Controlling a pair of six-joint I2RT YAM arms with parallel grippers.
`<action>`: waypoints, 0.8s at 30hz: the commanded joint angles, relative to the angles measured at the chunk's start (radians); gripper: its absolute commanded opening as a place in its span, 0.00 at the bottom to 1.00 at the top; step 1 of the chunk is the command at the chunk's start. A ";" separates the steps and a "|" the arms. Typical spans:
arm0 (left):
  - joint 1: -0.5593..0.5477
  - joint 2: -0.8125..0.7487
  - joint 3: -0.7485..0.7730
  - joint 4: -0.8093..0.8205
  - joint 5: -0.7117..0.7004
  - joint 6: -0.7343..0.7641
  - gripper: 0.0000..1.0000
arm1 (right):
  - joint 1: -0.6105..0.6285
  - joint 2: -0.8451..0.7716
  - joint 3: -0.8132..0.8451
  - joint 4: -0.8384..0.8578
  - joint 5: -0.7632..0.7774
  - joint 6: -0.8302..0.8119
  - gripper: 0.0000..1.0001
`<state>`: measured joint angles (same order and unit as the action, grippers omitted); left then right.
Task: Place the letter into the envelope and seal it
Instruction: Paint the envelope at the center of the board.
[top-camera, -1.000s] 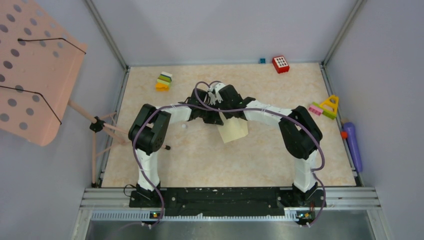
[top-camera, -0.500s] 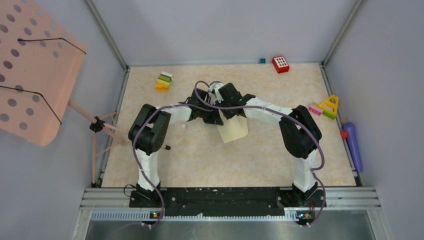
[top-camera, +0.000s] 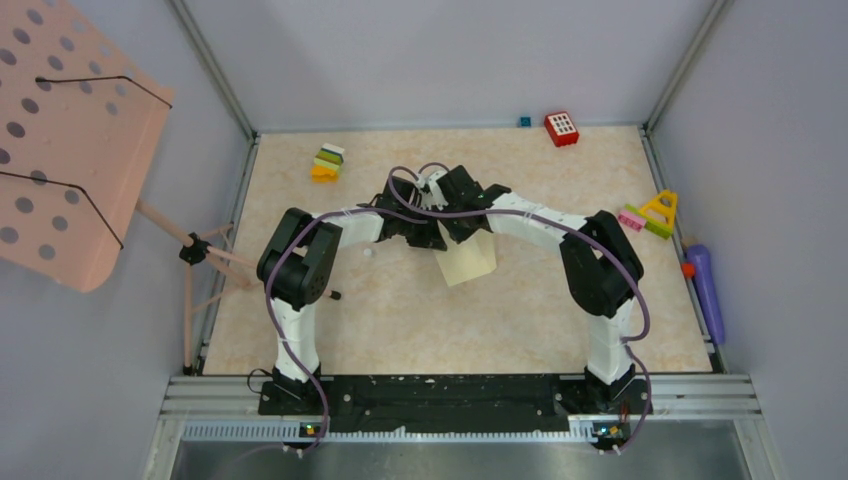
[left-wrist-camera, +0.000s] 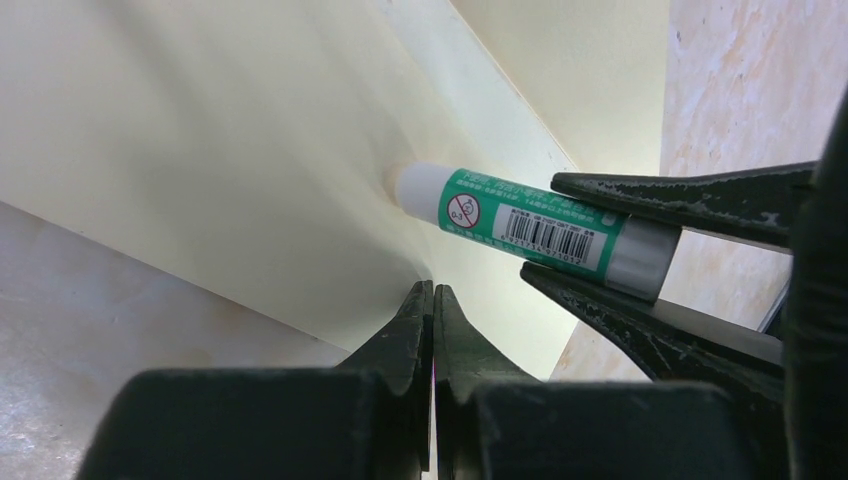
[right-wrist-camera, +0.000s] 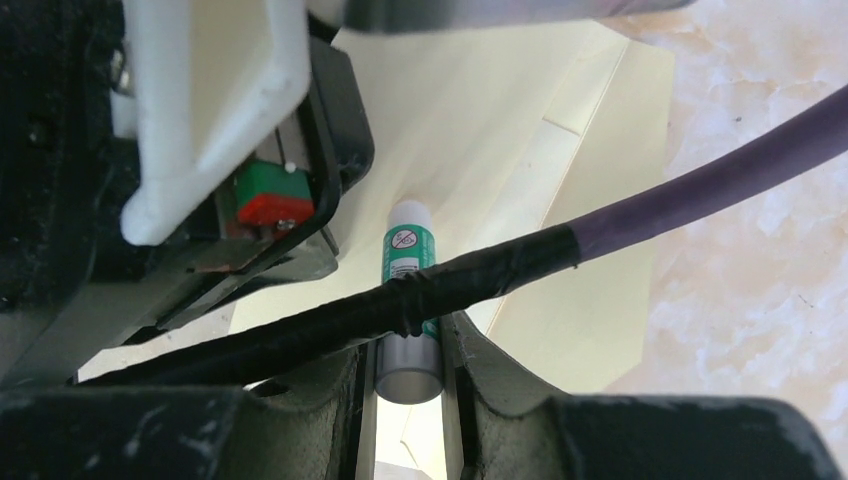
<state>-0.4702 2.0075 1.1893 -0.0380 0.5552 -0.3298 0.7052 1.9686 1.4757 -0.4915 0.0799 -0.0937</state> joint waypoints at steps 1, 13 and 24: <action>-0.031 0.053 -0.019 -0.077 -0.094 0.046 0.00 | 0.020 -0.005 0.026 -0.115 -0.039 -0.015 0.00; -0.030 0.052 -0.019 -0.077 -0.095 0.045 0.00 | 0.046 -0.044 0.011 -0.127 0.008 -0.012 0.00; -0.031 0.051 -0.020 -0.077 -0.097 0.044 0.00 | 0.047 -0.058 0.024 -0.168 0.019 -0.024 0.00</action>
<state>-0.4702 2.0075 1.1896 -0.0391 0.5552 -0.3264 0.7315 1.9514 1.4757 -0.6056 0.1001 -0.1032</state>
